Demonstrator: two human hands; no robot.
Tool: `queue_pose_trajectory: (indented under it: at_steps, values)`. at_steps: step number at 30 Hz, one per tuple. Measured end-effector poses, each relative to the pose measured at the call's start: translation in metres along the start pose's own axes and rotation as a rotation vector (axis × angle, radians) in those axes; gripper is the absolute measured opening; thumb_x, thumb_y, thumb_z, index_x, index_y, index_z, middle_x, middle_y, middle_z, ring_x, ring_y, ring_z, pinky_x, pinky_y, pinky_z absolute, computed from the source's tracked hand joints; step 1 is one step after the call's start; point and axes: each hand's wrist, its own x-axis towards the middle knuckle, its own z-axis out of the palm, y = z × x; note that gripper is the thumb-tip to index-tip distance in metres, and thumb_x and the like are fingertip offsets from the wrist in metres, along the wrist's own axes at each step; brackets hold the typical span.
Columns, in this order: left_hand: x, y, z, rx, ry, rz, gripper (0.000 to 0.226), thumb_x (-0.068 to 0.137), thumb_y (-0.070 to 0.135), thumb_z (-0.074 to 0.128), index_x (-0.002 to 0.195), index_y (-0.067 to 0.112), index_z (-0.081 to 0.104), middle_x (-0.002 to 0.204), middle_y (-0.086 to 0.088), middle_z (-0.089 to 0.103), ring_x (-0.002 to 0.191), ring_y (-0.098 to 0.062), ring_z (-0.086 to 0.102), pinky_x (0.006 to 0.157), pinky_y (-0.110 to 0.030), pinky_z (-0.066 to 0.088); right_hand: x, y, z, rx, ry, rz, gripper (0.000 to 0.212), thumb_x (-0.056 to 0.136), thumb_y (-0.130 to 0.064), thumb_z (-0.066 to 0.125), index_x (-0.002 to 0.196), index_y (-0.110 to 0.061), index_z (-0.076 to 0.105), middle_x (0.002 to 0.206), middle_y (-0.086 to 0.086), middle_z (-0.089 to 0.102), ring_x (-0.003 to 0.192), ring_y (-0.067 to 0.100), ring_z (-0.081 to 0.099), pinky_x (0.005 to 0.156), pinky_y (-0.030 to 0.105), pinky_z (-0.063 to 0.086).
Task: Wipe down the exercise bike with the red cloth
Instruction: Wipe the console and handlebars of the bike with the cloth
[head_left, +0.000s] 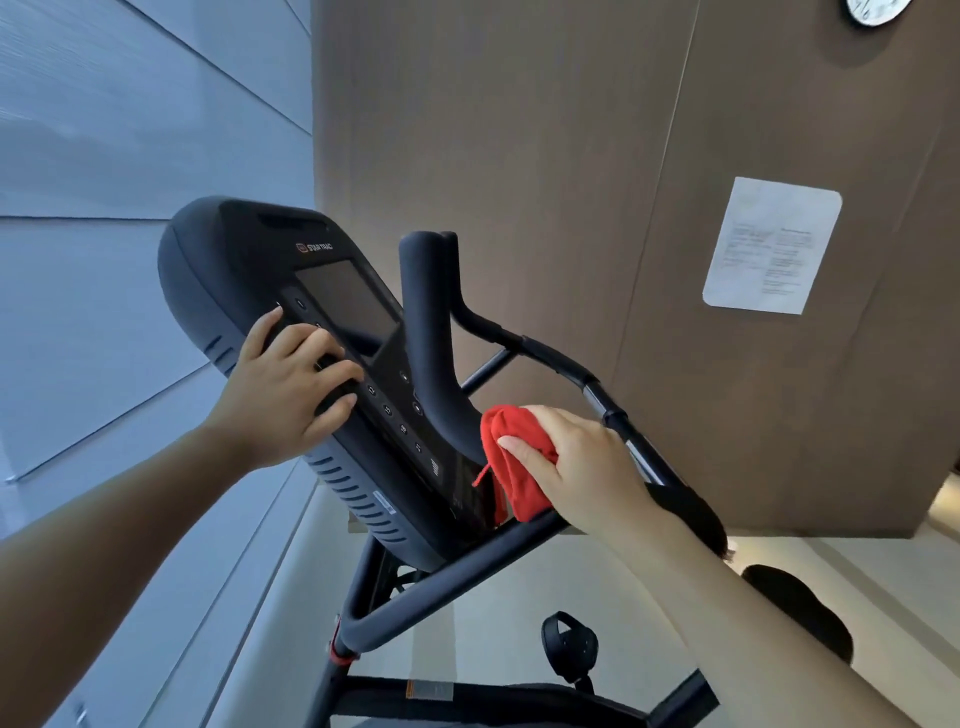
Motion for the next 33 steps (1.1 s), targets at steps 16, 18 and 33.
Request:
queue_pose_trajectory:
  at_steps: [16, 18, 33]
  values:
    - [0.019, -0.027, -0.029, 0.034, -0.186, 0.219, 0.044, 0.087, 0.049, 0.032, 0.098, 0.027, 0.069, 0.091, -0.001, 0.060, 0.093, -0.024, 0.060, 0.109, -0.053, 0.019, 0.058, -0.033, -0.009, 0.220, 0.400, 0.269, 0.032, 0.091, -0.044, 0.050, 0.096, -0.015, 0.061, 0.072, -0.016, 0.058, 0.067, 0.007, 0.056, 0.058, 0.013, 0.036]
    - [0.032, -0.043, -0.034, 0.031, -0.146, 0.194, 0.046, 0.088, 0.049, 0.030, 0.098, 0.026, 0.069, 0.091, 0.000, 0.060, 0.093, -0.023, 0.060, 0.110, -0.052, 0.015, 0.099, -0.056, -0.020, 0.248, 0.520, 0.228, 0.031, 0.092, -0.042, 0.050, 0.097, -0.013, 0.061, 0.073, -0.016, 0.057, 0.068, 0.007, 0.055, 0.061, 0.014, 0.038]
    - [0.065, -0.091, -0.021, -0.157, 0.032, 0.104, 0.055, 0.089, 0.055, 0.023, 0.104, 0.025, 0.066, 0.092, 0.001, 0.060, 0.081, -0.022, 0.053, 0.082, -0.036, 0.034, 0.131, -0.103, 0.035, -0.194, 0.568, 0.218, 0.040, 0.089, -0.038, 0.057, 0.122, -0.015, 0.052, 0.109, 0.002, 0.057, 0.096, 0.015, 0.053, 0.074, 0.014, 0.032]
